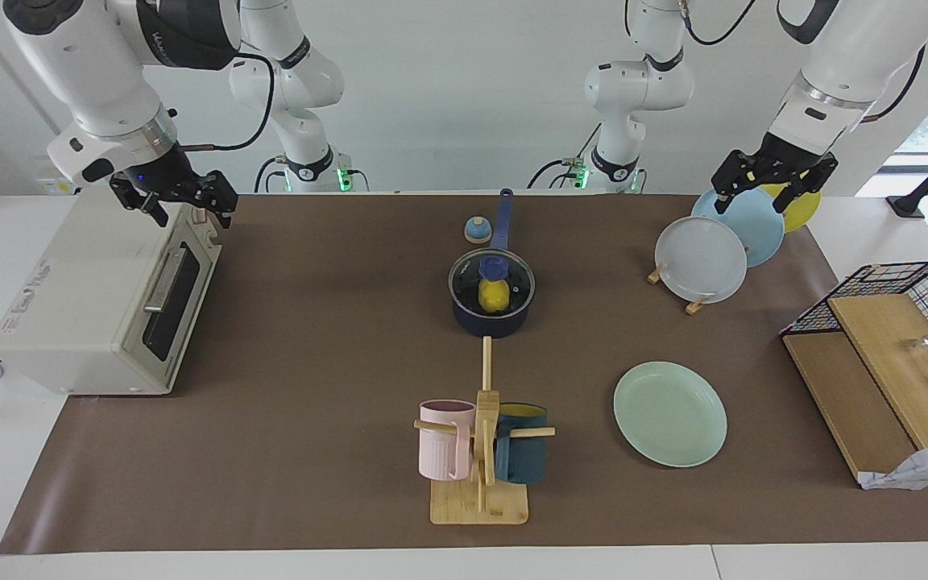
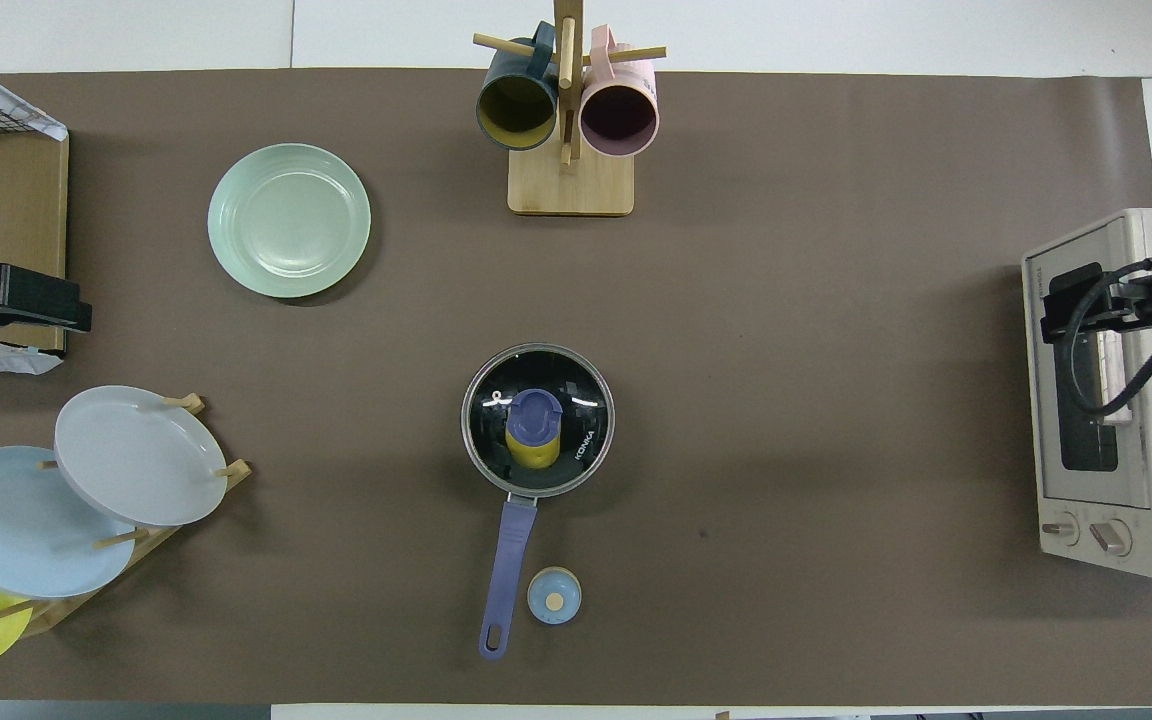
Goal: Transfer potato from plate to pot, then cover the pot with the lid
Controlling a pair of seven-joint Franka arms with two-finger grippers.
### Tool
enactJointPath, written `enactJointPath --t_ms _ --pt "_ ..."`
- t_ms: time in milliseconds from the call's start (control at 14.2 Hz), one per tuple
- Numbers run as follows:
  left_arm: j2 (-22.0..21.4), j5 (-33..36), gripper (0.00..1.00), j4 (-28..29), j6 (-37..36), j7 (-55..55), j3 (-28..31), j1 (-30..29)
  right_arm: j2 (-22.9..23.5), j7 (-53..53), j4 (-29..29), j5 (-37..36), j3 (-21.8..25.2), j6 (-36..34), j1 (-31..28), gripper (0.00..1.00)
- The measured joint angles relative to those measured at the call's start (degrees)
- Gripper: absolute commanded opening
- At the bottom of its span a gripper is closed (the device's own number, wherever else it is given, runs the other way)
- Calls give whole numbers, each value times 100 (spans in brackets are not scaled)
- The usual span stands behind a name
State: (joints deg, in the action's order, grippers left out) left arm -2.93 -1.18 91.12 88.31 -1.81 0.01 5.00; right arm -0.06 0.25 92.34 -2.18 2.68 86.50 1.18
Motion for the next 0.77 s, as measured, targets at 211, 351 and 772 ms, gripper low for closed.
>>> enactJointPath --t_ms 211,351,772 --pt "0 0 100 0 0 -2 0 0 0 -1 -7 0 26 1 -1 100" --pt "0 0 100 0 0 -3 0 0 0 -13 -14 0 74 15 -2 100" --pt "0 0 100 1 0 -3 0 0 0 -46 -26 0 105 27 -3 100"
